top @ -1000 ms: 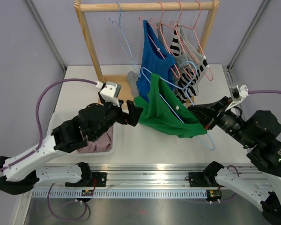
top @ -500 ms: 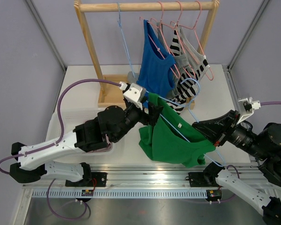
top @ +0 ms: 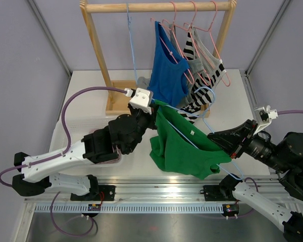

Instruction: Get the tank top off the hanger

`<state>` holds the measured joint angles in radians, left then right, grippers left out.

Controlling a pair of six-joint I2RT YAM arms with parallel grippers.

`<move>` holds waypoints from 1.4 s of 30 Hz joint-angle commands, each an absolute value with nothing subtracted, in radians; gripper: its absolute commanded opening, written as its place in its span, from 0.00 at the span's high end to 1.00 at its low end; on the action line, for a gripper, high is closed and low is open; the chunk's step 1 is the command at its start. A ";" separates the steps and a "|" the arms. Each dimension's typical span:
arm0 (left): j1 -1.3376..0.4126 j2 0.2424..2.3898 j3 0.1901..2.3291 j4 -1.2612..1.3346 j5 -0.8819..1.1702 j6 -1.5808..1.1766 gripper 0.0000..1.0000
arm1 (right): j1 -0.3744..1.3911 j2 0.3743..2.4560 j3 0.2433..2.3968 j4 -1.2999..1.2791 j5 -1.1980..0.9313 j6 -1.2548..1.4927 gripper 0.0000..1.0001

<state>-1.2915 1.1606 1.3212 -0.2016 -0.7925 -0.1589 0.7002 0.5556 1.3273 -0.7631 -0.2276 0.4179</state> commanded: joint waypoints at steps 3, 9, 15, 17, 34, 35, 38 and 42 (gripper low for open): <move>-1.272 1.088 1.296 -0.296 -1.153 -0.273 1.00 | 0.698 0.529 1.315 -0.825 -0.319 0.293 1.00; -1.155 1.019 1.266 -0.470 -1.071 -0.458 1.00 | 0.699 0.428 1.241 -0.766 -0.434 0.268 1.00; -1.103 1.017 1.256 -0.522 -0.924 -0.528 1.00 | 0.698 0.405 1.204 -0.712 -0.454 0.235 1.00; -1.103 1.014 1.224 -0.496 -0.811 -0.525 1.00 | 0.698 0.397 1.177 -0.661 -0.449 0.218 1.00; -1.192 0.850 0.754 -0.049 -0.147 -0.433 1.00 | 0.699 0.455 0.577 0.743 -0.138 0.394 1.00; -1.207 0.853 0.741 -0.031 -0.141 -0.428 1.00 | 0.699 0.509 0.551 0.818 -0.109 0.403 1.00; -1.223 0.870 0.716 -0.058 -0.239 -0.445 1.00 | 0.698 0.612 0.551 1.017 -0.042 0.408 1.00; -1.229 0.925 0.706 -0.130 -0.288 -0.459 1.00 | 0.698 0.702 0.546 1.200 0.015 0.342 1.00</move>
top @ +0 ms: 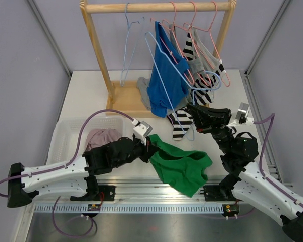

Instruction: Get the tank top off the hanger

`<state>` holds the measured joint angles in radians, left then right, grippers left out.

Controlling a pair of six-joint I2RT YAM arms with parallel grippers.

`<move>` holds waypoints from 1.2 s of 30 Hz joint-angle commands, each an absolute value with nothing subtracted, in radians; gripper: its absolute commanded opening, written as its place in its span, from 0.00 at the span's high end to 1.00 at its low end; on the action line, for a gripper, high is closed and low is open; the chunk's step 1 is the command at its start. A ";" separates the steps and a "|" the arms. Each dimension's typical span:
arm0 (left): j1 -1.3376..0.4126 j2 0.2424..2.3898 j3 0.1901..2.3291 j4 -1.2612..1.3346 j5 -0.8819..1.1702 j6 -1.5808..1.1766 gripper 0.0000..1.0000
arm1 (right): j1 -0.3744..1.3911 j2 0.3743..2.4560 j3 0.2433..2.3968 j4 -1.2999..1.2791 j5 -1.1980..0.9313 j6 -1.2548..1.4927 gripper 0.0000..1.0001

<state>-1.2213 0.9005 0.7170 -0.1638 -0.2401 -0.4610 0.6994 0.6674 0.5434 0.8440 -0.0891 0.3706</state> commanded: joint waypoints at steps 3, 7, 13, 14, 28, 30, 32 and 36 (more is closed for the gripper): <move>-1.236 0.942 0.703 -0.167 -0.368 -0.504 1.00 | 0.699 0.761 0.575 1.097 0.077 0.334 1.00; -1.239 0.960 0.738 -0.293 -0.472 -0.540 0.86 | 0.699 0.781 0.802 0.507 0.162 0.383 1.00; -1.270 0.919 0.820 -0.432 -0.498 -0.551 0.15 | 0.699 0.870 0.917 0.310 0.267 0.379 1.00; -1.275 0.898 0.833 -0.472 -0.517 -0.555 0.09 | 0.698 0.909 0.964 0.283 0.281 0.374 1.00; -1.292 0.684 0.982 -0.900 -0.592 -0.618 0.01 | 0.747 1.423 1.583 0.011 0.520 0.192 1.00; -1.292 0.667 0.962 -0.923 -0.598 -0.609 0.01 | 0.747 1.483 1.701 -0.043 0.526 0.172 1.00; -1.292 0.637 0.948 -0.934 -0.618 -0.607 0.01 | 0.747 1.578 1.826 -0.089 0.538 0.160 1.00; -1.292 0.592 0.937 -0.902 -0.600 -0.575 0.01 | 0.747 1.742 2.038 -0.170 0.548 0.129 1.00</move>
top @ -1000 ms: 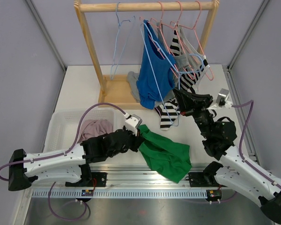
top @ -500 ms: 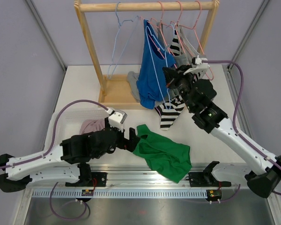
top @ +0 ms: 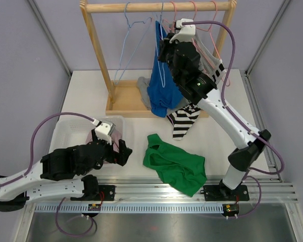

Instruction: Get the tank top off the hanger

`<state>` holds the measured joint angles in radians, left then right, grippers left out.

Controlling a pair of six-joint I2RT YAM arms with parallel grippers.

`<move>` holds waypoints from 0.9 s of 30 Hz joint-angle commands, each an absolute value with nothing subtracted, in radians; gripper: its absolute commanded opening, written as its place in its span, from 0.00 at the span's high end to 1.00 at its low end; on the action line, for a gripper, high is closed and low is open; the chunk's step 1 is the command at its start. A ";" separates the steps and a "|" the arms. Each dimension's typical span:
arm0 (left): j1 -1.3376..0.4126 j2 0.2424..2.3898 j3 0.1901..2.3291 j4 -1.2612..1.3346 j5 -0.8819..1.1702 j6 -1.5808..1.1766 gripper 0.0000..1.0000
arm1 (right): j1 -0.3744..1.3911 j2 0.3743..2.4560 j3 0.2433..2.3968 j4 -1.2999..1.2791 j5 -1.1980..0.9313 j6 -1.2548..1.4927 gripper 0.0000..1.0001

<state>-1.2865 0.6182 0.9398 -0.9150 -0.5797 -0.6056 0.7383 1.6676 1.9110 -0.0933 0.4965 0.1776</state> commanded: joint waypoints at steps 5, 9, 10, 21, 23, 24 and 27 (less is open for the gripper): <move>-1.292 0.558 0.933 -0.913 -0.612 -0.584 0.01 | 0.753 1.937 2.285 -0.287 0.491 0.166 1.00; -1.292 0.557 0.930 -0.913 -0.615 -0.581 0.01 | 0.804 2.029 2.388 -0.298 0.515 0.132 1.00; -1.292 0.558 0.930 -0.911 -0.614 -0.581 0.01 | 0.810 2.057 2.423 -0.299 0.515 0.130 1.00; -1.292 0.641 0.945 -0.946 -0.646 -0.610 0.01 | 0.856 2.217 2.646 -0.351 0.465 0.153 1.00; -1.292 0.635 0.945 -0.950 -0.653 -0.615 0.01 | 0.861 2.218 2.637 -0.348 0.456 0.153 1.00; -1.292 0.627 0.945 -0.953 -0.660 -0.618 0.01 | 0.861 2.217 2.629 -0.345 0.436 0.153 1.00; -1.292 0.614 0.943 -0.951 -0.664 -0.621 0.01 | 0.861 2.214 2.631 -0.360 0.416 0.143 1.00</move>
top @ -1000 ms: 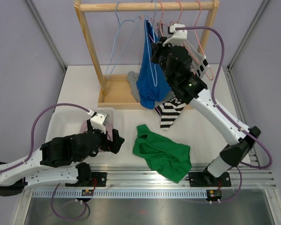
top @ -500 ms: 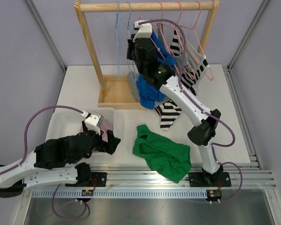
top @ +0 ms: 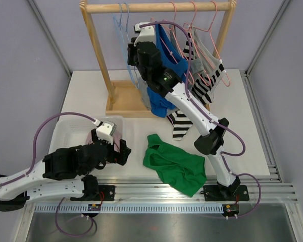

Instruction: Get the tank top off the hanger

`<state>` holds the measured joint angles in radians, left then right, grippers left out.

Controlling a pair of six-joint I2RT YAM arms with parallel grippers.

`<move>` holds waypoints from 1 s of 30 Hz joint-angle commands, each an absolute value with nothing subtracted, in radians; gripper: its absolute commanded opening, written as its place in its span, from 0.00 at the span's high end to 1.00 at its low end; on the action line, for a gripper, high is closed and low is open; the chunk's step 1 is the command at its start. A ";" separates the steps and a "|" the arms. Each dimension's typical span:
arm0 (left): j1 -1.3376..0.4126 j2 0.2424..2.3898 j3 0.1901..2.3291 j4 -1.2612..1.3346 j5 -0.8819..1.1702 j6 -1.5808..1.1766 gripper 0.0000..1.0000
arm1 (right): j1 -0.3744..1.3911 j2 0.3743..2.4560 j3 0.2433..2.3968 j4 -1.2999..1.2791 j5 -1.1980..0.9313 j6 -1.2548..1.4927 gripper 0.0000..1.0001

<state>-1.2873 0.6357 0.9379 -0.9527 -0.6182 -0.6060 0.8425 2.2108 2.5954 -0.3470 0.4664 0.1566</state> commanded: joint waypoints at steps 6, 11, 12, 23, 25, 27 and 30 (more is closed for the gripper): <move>-1.292 0.612 0.948 -0.943 -0.673 -0.618 0.01 | 0.861 2.131 2.563 -0.364 0.408 0.117 0.81; -1.292 0.673 0.950 -0.878 -0.677 -0.623 0.01 | 0.861 2.036 2.496 -0.374 0.416 0.081 0.53; -1.292 0.711 0.950 -0.859 -0.670 -0.620 0.01 | 0.861 1.996 2.485 -0.376 0.417 0.072 0.52; -1.307 1.084 0.977 -0.482 -0.519 -0.575 0.01 | 0.861 1.579 2.166 -0.471 0.370 0.049 0.04; -1.316 1.147 0.994 -0.442 -0.508 -0.571 0.01 | 0.861 1.445 2.032 -0.483 0.356 0.048 0.01; -1.324 1.248 1.025 -0.431 -0.506 -0.569 0.01 | 0.862 1.314 1.942 -0.498 0.338 0.060 0.00; -1.327 1.385 1.069 -0.430 -0.503 -0.566 0.01 | 0.861 1.141 1.769 -0.534 0.301 0.072 0.01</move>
